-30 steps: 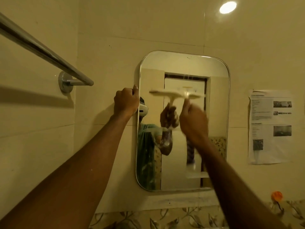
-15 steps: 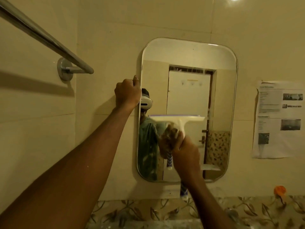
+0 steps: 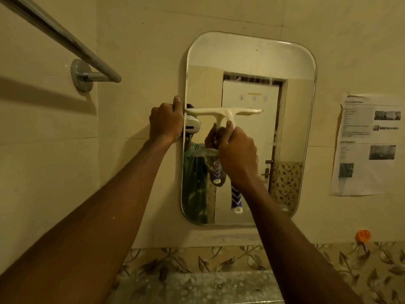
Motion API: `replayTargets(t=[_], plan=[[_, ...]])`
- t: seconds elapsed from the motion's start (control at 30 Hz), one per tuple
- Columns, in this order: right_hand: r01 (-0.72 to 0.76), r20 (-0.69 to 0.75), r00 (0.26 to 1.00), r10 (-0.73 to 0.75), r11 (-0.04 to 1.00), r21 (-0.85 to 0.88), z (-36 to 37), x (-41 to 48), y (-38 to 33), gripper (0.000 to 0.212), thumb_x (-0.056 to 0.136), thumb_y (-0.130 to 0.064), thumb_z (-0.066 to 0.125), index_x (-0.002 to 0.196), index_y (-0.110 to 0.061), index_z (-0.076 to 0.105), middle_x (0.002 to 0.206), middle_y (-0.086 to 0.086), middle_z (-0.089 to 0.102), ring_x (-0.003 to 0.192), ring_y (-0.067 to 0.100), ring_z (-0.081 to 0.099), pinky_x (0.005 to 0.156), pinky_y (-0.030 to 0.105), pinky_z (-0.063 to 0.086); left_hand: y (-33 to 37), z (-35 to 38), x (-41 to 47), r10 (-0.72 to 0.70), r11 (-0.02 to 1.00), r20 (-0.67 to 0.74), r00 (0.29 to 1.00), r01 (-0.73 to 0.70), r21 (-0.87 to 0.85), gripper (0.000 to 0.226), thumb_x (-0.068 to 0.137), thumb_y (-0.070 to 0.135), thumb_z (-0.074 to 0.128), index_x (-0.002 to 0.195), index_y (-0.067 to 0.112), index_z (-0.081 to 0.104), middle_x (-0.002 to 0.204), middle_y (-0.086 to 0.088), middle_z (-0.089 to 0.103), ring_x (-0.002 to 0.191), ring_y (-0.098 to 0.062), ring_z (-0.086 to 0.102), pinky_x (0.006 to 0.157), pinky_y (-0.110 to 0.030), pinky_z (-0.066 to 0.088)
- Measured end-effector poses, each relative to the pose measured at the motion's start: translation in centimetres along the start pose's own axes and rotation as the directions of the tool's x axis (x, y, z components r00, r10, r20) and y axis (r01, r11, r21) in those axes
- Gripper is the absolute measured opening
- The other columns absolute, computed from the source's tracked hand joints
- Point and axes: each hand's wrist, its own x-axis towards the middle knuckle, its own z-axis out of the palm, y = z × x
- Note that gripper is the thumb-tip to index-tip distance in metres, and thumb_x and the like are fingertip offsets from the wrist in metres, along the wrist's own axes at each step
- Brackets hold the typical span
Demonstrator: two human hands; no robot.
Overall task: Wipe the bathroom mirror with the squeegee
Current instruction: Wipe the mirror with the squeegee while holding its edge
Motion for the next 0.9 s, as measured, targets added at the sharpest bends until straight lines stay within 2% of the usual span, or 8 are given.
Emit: replayTargets(t=[0.1, 0.2, 0.27, 0.4, 0.6, 0.7, 0.8, 0.9], plan=[[-0.079, 0.088, 0.993, 0.082, 0.996, -0.034, 2.0, -5.3, 1.8, 0.026, 0.103, -0.041, 0.041, 0.089, -0.025, 0.056, 0.068, -0.004, 0.064, 0.051, 0.006, 0.063, 0.043, 0.023, 0.056, -0.1, 0.0, 0.2, -0.022, 0.999, 0.03, 0.999, 0.023, -0.042, 0.06, 0.102, 0.04, 0.028, 0.059, 0.008, 0.054, 0.053, -0.001, 0.051, 0.051, -0.009, 0.048, 0.049, -0.022, 0.033], [-0.1, 0.102, 0.988, 0.115, 0.985, -0.138, 2.7, -11.4, 3.8, 0.032, 0.103, -0.044, 0.035, 0.096, -0.022, 0.057, 0.067, -0.007, 0.062, 0.051, 0.002, 0.061, 0.041, 0.015, 0.05, -0.4, -0.1, 0.1, -0.028, 0.995, 0.051, 0.998, 0.033, -0.089, 0.061, 0.102, 0.04, 0.027, 0.062, 0.005, 0.056, 0.061, -0.01, 0.062, 0.057, -0.019, 0.059, 0.058, -0.019, 0.047], [-0.108, 0.143, 0.98, 0.137, 0.975, -0.194, 2.4, -14.1, 4.6, 0.038, 0.101, -0.048, 0.028, 0.091, -0.024, 0.057, 0.065, -0.011, 0.06, 0.05, 0.0, 0.059, 0.039, 0.011, 0.043, -0.6, -0.1, 0.0, -0.045, 0.991, 0.072, 0.996, 0.054, -0.122, 0.062, 0.101, 0.042, 0.027, 0.075, -0.002, 0.062, 0.076, -0.017, 0.068, 0.072, -0.027, 0.065, 0.072, -0.032, 0.055], [-0.085, 0.12, 0.988, 0.097, 0.991, -0.099, 0.5, -12.5, 4.5, 0.036, 0.102, -0.044, 0.031, 0.079, -0.03, 0.054, 0.059, -0.011, 0.056, 0.057, -0.007, 0.058, 0.04, 0.006, 0.039, -0.5, 0.1, -0.4, -0.052, 0.995, 0.041, 0.998, 0.055, -0.088, 0.057, 0.101, 0.04, 0.03, 0.074, 0.0, 0.061, 0.086, -0.021, 0.067, 0.093, -0.03, 0.056, 0.074, -0.031, 0.039], [-0.075, -0.089, 0.994, 0.068, 0.995, -0.073, -2.7, -2.5, 3.4, 0.04, 0.103, -0.043, 0.029, 0.067, -0.034, 0.043, 0.056, -0.012, 0.05, 0.058, -0.019, 0.053, 0.042, 0.001, 0.036, -0.7, 0.3, -1.3, -0.049, 0.998, 0.036, 0.998, 0.051, -0.048, 0.051, 0.1, 0.041, 0.032, 0.068, 0.01, 0.057, 0.075, -0.013, 0.062, 0.088, -0.024, 0.049, 0.069, -0.031, 0.032], [-0.114, -0.069, 0.992, 0.109, 0.991, -0.067, -2.2, -4.3, 4.6, 0.042, 0.1, -0.052, 0.024, 0.069, -0.033, 0.045, 0.057, -0.01, 0.052, 0.057, -0.014, 0.055, 0.038, 0.004, 0.036, -1.0, 0.5, -1.7, -0.041, 0.998, 0.027, 0.999, 0.042, -0.051, 0.053, 0.099, 0.042, 0.033, 0.062, 0.011, 0.054, 0.068, -0.008, 0.057, 0.084, -0.021, 0.048, 0.068, -0.031, 0.034], [-0.145, -0.065, 0.988, 0.142, 0.988, -0.052, -1.0, -9.3, 6.0, 0.05, 0.093, -0.063, 0.016, 0.069, -0.031, 0.047, 0.054, -0.01, 0.051, 0.051, -0.007, 0.055, 0.035, 0.007, 0.035, -1.2, 0.6, -1.8, -0.034, 0.997, 0.023, 0.999, 0.035, -0.072, 0.057, 0.1, 0.043, 0.032, 0.059, 0.01, 0.055, 0.07, -0.018, 0.064, 0.083, -0.03, 0.055, 0.069, -0.036, 0.043], [-0.167, -0.045, 0.985, 0.164, 0.983, -0.079, -0.7, -12.6, 6.3, 0.052, 0.09, -0.064, 0.014, 0.069, -0.032, 0.048, 0.054, -0.012, 0.05, 0.044, 0.001, 0.052, 0.038, 0.007, 0.036, -0.9, 0.5, -2.0, -0.02, 0.999, 0.007, 1.0, 0.02, -0.028, 0.058, 0.1, 0.041, 0.032, 0.061, 0.008, 0.059, 0.074, -0.02, 0.066, 0.077, -0.021, 0.043, 0.064, -0.031, 0.03]])
